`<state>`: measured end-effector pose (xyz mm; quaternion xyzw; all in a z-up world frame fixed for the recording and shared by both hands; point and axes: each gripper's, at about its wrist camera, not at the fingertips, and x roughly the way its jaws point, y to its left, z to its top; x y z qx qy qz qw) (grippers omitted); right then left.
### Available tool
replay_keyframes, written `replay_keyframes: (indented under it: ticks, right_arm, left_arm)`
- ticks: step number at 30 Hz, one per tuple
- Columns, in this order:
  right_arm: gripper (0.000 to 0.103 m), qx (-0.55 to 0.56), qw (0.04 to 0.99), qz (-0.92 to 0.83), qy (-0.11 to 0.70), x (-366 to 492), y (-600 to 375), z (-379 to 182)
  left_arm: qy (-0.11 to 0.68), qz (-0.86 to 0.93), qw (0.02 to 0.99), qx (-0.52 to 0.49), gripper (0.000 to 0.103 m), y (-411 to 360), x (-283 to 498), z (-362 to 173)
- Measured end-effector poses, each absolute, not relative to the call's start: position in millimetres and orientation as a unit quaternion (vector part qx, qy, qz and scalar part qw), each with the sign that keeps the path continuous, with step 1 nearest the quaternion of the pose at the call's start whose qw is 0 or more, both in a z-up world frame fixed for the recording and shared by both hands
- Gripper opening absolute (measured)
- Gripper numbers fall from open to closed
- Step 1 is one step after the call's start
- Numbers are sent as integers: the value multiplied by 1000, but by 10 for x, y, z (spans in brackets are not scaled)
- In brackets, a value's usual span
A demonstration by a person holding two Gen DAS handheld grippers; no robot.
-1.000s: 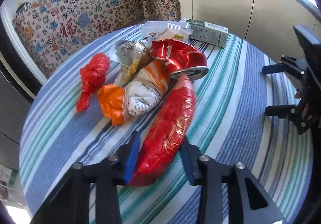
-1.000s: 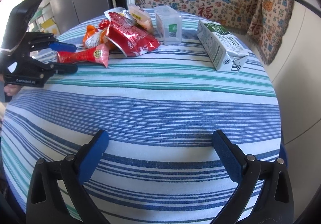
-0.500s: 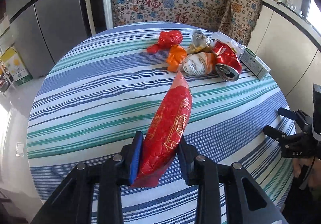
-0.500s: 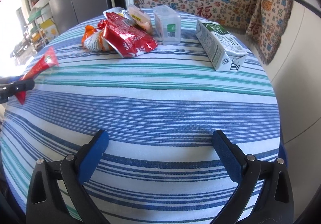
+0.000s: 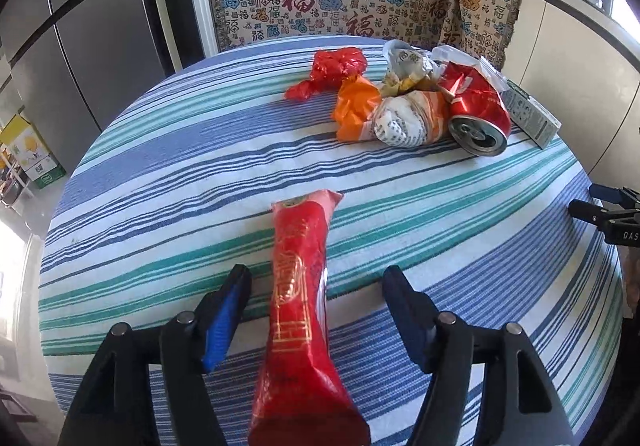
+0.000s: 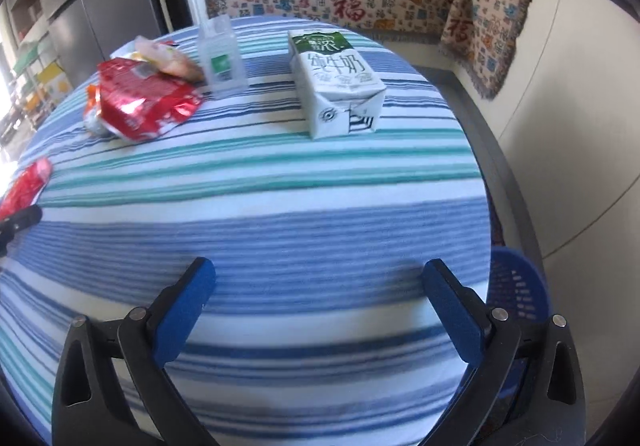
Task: Collect trash
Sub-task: 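Grasp the long red snack wrapper with the left tool and lift it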
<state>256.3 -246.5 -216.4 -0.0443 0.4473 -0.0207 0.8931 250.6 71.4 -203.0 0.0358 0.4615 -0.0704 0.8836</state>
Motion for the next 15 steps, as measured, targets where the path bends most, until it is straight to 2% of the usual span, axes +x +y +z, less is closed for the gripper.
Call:
replay_keyframes:
  ticks: [5, 11, 12, 13, 15]
  right_arm:
    - [103, -38, 885, -31, 463, 2991, -2633, -2125]
    - [101, -41, 879, -33, 474, 3437, -2687, -2104]
    - [94, -36, 881, -31, 471, 3483, -2698, -2099]
    - [74, -35, 884, -35, 464, 3497, -2698, -2077]
    - [56, -34, 889, -34, 455, 3466, -2683, -2023]
  left_arm:
    - [449, -52, 892, 30, 78, 732, 2553, -2056]
    - [446, -50, 893, 29, 80, 749, 2553, -2079]
    - [446, -50, 893, 29, 80, 753, 2555, -2080]
    - [446, -51, 893, 28, 80, 762, 2558, -2080]
    - [446, -50, 893, 28, 80, 751, 2553, -2085]
